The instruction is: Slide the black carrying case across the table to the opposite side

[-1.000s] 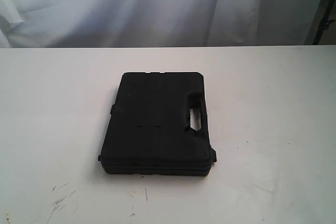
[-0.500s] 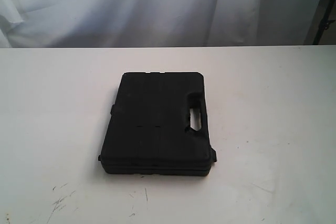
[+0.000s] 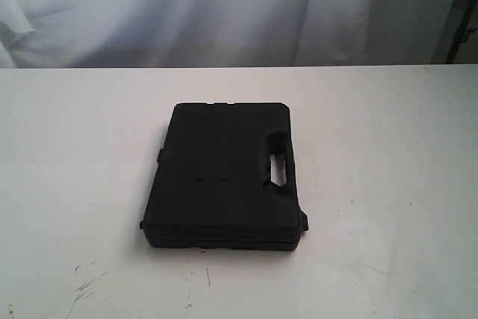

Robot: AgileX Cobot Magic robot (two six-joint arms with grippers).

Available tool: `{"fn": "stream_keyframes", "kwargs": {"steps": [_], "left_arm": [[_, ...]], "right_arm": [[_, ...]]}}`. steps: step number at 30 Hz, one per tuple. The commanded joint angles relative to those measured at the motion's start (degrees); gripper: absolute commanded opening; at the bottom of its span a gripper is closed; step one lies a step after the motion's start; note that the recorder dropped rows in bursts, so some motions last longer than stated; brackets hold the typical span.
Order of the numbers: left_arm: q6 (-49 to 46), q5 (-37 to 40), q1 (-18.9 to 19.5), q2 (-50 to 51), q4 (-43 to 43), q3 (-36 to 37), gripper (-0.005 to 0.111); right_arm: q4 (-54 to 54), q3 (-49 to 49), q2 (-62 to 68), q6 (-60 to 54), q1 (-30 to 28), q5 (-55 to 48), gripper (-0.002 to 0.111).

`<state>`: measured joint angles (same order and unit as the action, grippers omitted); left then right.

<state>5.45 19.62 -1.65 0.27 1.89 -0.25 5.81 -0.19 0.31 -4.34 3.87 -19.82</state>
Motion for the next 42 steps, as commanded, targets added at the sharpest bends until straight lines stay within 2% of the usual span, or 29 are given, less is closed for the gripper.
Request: {"fn": "stream_keyframes", "kwargs": {"steps": [1, 8, 16, 24, 27, 31, 32, 36, 39, 42], "left_arm": [[0.0, -0.3, -0.4, -0.3, 0.2, 0.3, 0.0], [0.0, -0.3, -0.4, -0.3, 0.2, 0.3, 0.0], [0.0, -0.3, -0.4, -0.3, 0.2, 0.3, 0.0], [0.0, -0.3, -0.4, -0.3, 0.2, 0.3, 0.0], [0.0, -0.3, -0.4, -0.3, 0.2, 0.3, 0.0], [0.0, -0.3, -0.4, -0.3, 0.2, 0.3, 0.0], [0.0, -0.3, -0.4, -0.3, 0.2, 0.3, 0.0], [0.0, -0.3, -0.4, -0.3, 0.2, 0.3, 0.0], [0.0, -0.3, -0.4, -0.3, 0.2, 0.3, 0.0], [0.0, -0.3, -0.4, -0.3, 0.2, 0.3, 0.0]], "right_arm": [[-0.2, 0.2, -0.3, 0.1, -0.5, 0.0, 0.0], [0.0, 0.2, -0.3, 0.0, -0.5, 2.7, 0.0], [4.1, 0.2, -0.3, 0.0, -0.5, 28.9, 0.0], [4.2, 0.2, -0.3, 0.8, -0.5, 41.0, 0.0], [4.0, -2.2, -0.3, 5.4, -0.5, 37.9, 0.0], [3.9, -15.1, 3.1, 5.9, -0.5, 21.4, 0.0], [3.9, -20.2, 7.1, 5.9, -0.5, 17.4, 0.0], [3.9, -29.4, 16.0, 5.5, -0.5, 6.7, 0.0], [6.0, -36.8, 26.7, -0.6, -0.5, -5.8, 0.0], [10.1, -38.5, 34.4, -5.1, -0.5, -15.3, 0.0]]}}
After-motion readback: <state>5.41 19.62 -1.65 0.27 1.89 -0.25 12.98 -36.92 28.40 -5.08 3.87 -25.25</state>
